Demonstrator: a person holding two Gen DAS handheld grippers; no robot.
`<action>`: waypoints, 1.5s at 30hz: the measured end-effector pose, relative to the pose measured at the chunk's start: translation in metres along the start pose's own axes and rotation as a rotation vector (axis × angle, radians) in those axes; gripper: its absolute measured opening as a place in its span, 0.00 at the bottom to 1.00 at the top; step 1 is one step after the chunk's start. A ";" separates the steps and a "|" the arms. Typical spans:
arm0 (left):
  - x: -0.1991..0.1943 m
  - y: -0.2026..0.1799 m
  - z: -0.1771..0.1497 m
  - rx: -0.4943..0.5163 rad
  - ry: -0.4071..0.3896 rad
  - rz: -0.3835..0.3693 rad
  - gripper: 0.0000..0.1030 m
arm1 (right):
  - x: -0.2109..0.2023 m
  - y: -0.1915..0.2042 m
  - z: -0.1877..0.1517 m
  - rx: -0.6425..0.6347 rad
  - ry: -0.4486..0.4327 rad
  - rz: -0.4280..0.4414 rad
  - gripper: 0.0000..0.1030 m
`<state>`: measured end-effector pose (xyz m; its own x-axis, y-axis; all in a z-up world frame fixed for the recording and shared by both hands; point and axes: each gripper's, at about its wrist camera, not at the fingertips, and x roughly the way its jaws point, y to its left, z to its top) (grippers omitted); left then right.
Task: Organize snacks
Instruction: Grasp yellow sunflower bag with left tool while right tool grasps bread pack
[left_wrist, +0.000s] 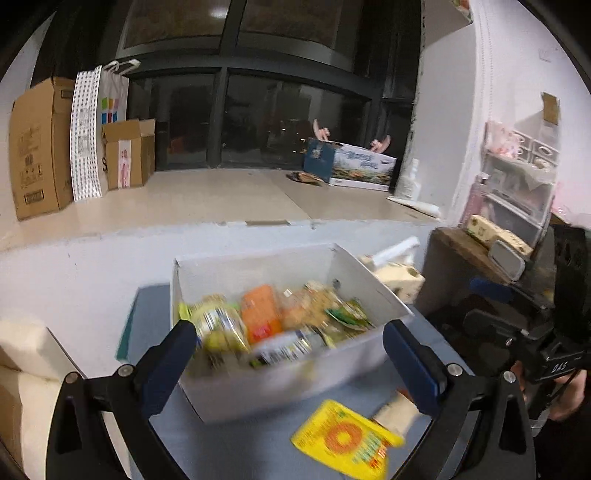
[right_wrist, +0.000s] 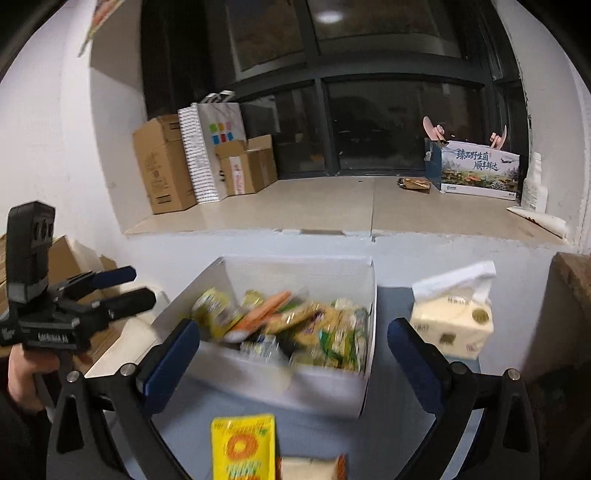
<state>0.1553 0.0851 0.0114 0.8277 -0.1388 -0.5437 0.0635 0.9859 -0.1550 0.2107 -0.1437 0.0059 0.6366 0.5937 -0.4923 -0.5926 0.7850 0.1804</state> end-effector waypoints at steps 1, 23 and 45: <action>-0.005 -0.004 -0.008 -0.006 0.008 -0.016 1.00 | -0.008 0.001 -0.008 -0.002 0.003 0.007 1.00; -0.047 -0.044 -0.126 -0.094 0.110 -0.099 1.00 | -0.061 -0.011 -0.138 0.065 0.100 -0.042 1.00; -0.037 -0.025 -0.161 -0.146 0.185 -0.087 1.00 | 0.090 -0.006 -0.154 -0.158 0.479 -0.049 0.96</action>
<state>0.0338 0.0505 -0.0975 0.7056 -0.2510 -0.6626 0.0377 0.9471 -0.3186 0.1958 -0.1224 -0.1705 0.3895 0.3803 -0.8388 -0.6591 0.7513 0.0346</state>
